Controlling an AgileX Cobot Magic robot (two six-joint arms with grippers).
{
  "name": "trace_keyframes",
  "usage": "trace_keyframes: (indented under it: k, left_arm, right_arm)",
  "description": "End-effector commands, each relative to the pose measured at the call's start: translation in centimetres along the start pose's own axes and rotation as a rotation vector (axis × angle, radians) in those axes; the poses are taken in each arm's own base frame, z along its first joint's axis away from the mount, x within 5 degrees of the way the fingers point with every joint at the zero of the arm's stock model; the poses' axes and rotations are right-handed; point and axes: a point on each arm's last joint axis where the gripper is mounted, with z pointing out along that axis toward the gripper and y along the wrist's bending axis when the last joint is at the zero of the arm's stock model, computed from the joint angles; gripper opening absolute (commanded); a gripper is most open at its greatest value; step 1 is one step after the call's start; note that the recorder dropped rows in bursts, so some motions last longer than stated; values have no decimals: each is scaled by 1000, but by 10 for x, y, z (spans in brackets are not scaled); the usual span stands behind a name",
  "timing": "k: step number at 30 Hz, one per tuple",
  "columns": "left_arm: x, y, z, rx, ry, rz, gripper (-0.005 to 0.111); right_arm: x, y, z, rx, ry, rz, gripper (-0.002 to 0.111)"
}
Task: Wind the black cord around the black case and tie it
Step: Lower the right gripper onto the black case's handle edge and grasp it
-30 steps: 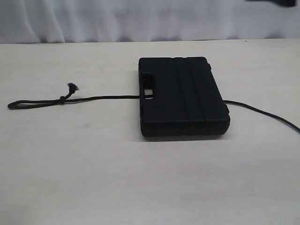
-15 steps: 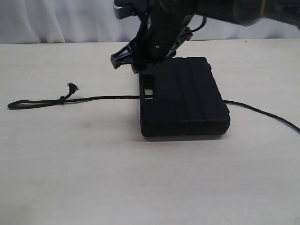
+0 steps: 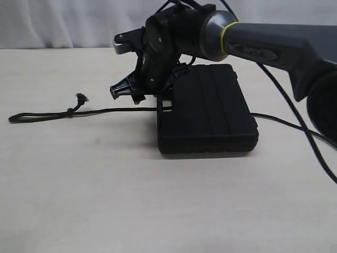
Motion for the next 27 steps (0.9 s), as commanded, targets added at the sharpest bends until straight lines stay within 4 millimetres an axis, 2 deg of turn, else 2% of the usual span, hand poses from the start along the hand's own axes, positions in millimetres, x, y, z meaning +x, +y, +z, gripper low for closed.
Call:
trace_keyframes:
  k: [1, 6, 12, 27]
  left_arm:
    - [0, 0, 0, 0, -11, -9, 0]
    - [0, 0, 0, 0, -11, -9, 0]
    - [0, 0, 0, 0, -11, -9, 0]
    - [0, 0, 0, 0, -11, -9, 0]
  right_arm:
    - [-4, -2, 7, 38, -38, -18, 49]
    - [-3, -11, 13, 134, -47, 10, 49]
    - [2, -11, 30, 136, -25, 13, 49]
    - [11, -15, 46, 187, 31, -27, 49]
